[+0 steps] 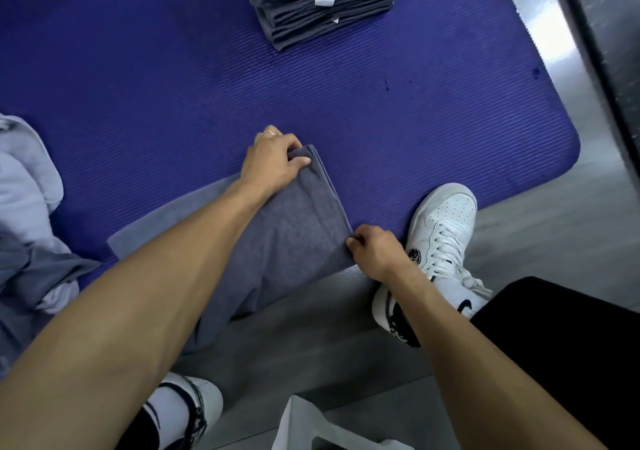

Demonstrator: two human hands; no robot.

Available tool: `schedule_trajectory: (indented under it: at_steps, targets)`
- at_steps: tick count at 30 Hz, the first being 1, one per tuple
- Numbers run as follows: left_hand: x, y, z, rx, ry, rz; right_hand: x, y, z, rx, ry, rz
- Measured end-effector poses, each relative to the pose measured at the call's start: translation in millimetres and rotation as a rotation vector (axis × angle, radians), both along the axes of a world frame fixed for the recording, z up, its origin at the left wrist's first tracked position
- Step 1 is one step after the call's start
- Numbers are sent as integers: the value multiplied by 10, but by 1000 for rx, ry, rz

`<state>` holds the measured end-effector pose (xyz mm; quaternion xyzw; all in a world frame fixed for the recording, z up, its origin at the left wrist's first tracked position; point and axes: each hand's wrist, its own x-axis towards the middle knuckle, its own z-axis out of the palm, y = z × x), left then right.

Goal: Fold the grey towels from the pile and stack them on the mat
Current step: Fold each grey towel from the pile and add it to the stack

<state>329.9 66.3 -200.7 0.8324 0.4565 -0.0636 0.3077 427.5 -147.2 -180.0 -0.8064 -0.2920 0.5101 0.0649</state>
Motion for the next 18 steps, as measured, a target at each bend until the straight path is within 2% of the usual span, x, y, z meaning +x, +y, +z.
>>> schedule_trajectory:
  at_steps: [5, 10, 14, 18]
  targets:
    - [6, -4, 338, -125, -18, 57, 22, -40, 44, 49, 47, -87]
    - [-310, 75, 925, -132, -74, 174, 30, -80, 324, 246, 104, -180]
    - [-667, 87, 1471, -170, -138, 236, -5, -86, 690, 406, 80, -82]
    - [-1030, 56, 2013, -220, -131, 197, -26, -45, 1070, 490, 1, 24]
